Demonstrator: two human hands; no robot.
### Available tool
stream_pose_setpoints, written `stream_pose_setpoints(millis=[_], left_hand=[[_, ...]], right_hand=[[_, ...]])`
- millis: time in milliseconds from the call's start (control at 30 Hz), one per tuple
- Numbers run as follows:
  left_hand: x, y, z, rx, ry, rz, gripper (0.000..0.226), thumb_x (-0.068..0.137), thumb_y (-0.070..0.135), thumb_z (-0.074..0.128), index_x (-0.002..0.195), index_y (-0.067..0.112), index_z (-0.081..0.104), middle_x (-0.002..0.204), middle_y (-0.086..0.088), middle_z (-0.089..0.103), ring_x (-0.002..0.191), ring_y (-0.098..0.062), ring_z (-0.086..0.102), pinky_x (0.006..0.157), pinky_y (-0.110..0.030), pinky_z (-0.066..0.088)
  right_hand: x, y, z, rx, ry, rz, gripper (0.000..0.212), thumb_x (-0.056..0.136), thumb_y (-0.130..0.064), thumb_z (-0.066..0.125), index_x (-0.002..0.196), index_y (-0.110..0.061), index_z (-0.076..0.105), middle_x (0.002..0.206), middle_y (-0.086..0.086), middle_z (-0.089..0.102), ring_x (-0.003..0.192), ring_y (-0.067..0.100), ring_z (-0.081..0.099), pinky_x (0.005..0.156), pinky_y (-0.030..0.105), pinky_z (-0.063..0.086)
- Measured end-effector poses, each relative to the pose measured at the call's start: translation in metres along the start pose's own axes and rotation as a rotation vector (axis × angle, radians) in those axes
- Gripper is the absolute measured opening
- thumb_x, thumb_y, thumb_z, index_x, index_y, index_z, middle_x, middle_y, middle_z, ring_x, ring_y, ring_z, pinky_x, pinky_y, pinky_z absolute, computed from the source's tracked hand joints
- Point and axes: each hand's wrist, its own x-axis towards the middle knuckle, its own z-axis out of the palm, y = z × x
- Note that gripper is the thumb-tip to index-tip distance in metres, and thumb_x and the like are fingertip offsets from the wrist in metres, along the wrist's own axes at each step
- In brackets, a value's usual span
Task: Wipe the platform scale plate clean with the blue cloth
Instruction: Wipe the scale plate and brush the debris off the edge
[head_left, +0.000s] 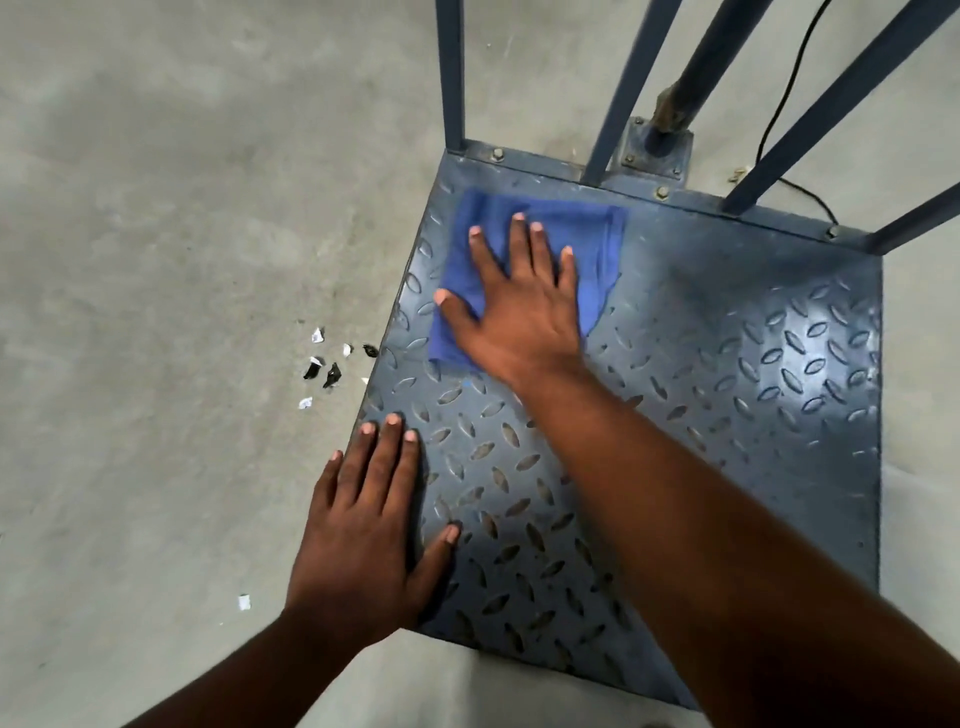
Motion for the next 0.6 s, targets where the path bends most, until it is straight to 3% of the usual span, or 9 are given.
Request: stream_pose_setpoints(millis=[67, 133, 267, 400, 500, 600], left_hand=[[0.0, 0.0, 0.002, 0.009, -0.003, 0.0, 0.095, 0.099, 0.072, 0.034, 0.168, 0.008, 0.028, 0.178, -0.012, 0.019, 0.165, -0.034, 0.017, 0.126, -0.058, 0.029], [0.0, -0.003, 0.003, 0.008, -0.003, 0.002, 0.095, 0.099, 0.073, 0.031, 0.168, 0.008, 0.028, 0.178, -0.012, 0.018, 0.165, -0.034, 0.016, 0.126, -0.059, 0.029], [0.0, -0.004, 0.003, -0.004, -0.005, 0.016, 0.095, 0.099, 0.072, 0.034, 0.167, 0.007, 0.029, 0.177, -0.014, 0.02, 0.165, -0.035, 0.017, 0.126, -0.059, 0.03], [0.0, -0.004, 0.004, -0.016, 0.01, 0.03, 0.094, 0.098, 0.071, 0.041, 0.166, 0.008, 0.033, 0.177, -0.013, 0.02, 0.165, -0.034, 0.017, 0.129, -0.056, 0.024], [0.0, -0.005, 0.003, -0.024, 0.003, 0.027, 0.094, 0.097, 0.071, 0.044, 0.167, 0.009, 0.033, 0.178, -0.012, 0.02, 0.165, -0.033, 0.015, 0.129, -0.055, 0.023], [0.0, -0.005, 0.003, -0.027, -0.008, 0.024, 0.094, 0.097, 0.072, 0.042, 0.167, 0.009, 0.033, 0.178, -0.011, 0.02, 0.165, -0.033, 0.015, 0.129, -0.055, 0.024]], right_hand=[[0.005, -0.016, 0.003, 0.006, -0.008, -0.105, 0.079, 0.095, -0.075, 0.028, 0.163, -0.034, 0.023, 0.171, 0.012, 0.019, 0.158, 0.031, 0.015, 0.126, 0.057, 0.009], [0.004, 0.002, 0.002, 0.013, 0.006, -0.075, 0.079, 0.096, -0.076, 0.026, 0.163, -0.034, 0.022, 0.172, 0.009, 0.018, 0.159, 0.029, 0.014, 0.127, 0.055, 0.009], [-0.009, 0.071, -0.003, -0.021, 0.039, 0.336, 0.083, 0.096, -0.078, 0.017, 0.164, -0.03, 0.011, 0.172, 0.017, 0.009, 0.159, 0.036, 0.01, 0.126, 0.06, 0.011], [0.01, 0.071, -0.007, 0.006, 0.038, 0.524, 0.086, 0.094, -0.077, 0.02, 0.163, -0.026, 0.014, 0.17, 0.023, 0.011, 0.157, 0.041, 0.011, 0.125, 0.063, 0.01], [0.036, 0.026, -0.003, 0.013, 0.024, 0.401, 0.087, 0.095, -0.075, 0.019, 0.164, -0.023, 0.016, 0.171, 0.02, 0.011, 0.159, 0.036, 0.007, 0.126, 0.061, 0.007], [0.049, -0.033, 0.004, 0.025, 0.002, 0.041, 0.083, 0.095, -0.073, 0.023, 0.164, -0.024, 0.023, 0.171, 0.014, 0.016, 0.159, 0.03, 0.01, 0.127, 0.057, 0.006]])
